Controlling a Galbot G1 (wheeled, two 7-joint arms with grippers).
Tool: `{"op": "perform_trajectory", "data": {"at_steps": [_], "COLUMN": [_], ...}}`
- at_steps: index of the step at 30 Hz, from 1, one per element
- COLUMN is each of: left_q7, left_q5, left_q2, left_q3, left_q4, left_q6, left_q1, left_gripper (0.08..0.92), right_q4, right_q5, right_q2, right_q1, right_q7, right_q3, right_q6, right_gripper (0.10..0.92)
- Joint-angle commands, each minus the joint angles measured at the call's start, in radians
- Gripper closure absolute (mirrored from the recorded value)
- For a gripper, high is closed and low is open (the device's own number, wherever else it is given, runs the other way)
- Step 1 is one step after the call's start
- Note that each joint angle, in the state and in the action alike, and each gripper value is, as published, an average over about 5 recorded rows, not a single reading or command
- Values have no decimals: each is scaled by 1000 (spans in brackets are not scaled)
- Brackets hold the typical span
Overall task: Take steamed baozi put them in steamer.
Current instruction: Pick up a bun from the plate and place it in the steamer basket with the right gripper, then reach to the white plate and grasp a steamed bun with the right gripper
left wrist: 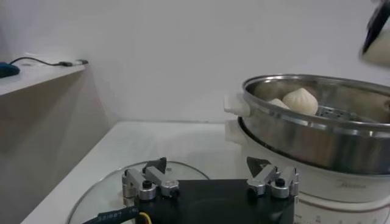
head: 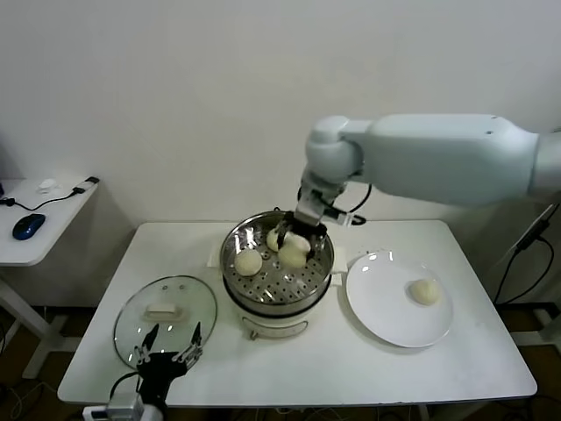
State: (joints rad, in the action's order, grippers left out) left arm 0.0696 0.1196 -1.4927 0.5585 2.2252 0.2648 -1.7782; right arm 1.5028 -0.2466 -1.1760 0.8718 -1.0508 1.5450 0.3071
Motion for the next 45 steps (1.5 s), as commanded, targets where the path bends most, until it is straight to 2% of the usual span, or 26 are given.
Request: {"op": "perform_trajectory", "data": {"at_steps": [1,8,18,21,26,32,35,38,42,45], "left_q7": [1,3,3,3,2,0,0,0,0,-1], "left_q5": [1,5,6,6,3,-1,-3,-3,1,3], "left_q2": [-5,-7,-11,-10,-10,-9,-9,-8,-6,-8], "left_q3": [1,7,8,8,5,2,0,1,7,11], "left_q4": [0,-1,-3,-2,0,0,0,0,0,0], "left_q6": [-3,-6,-6,-6,-6,-8,-12,-16,-18,-16], "left_q1": [-4,-8,-6,-7,-5,-7,-10,-12,-10,-4], "left_gripper": [177,177,177,177,177,177,177,177,177,177], "right_q4": [-17,-177,-257,-263,-257,-249,-285,-324,-338,-345], "right_q5": [246,305,284,245,154,-120,-269,-342,-321,-296], "right_q2": [-133,-153,-181,-179,-147,-31,50,154,310,415], "right_q1": [-170,-287,-326,-310,-238,-34,57,128,160,117], "right_q7": [24,46,76,69,41,-111,-145,-125,-98,-86], "right_q3": [-4,-31,-53,-55,-60,19,122,219,303,325], "right_q6": [161,171,189,195,210,187,116,-35,-238,-308], "right_gripper": [389,389,383,344,229,203,203,202,203,203]}}
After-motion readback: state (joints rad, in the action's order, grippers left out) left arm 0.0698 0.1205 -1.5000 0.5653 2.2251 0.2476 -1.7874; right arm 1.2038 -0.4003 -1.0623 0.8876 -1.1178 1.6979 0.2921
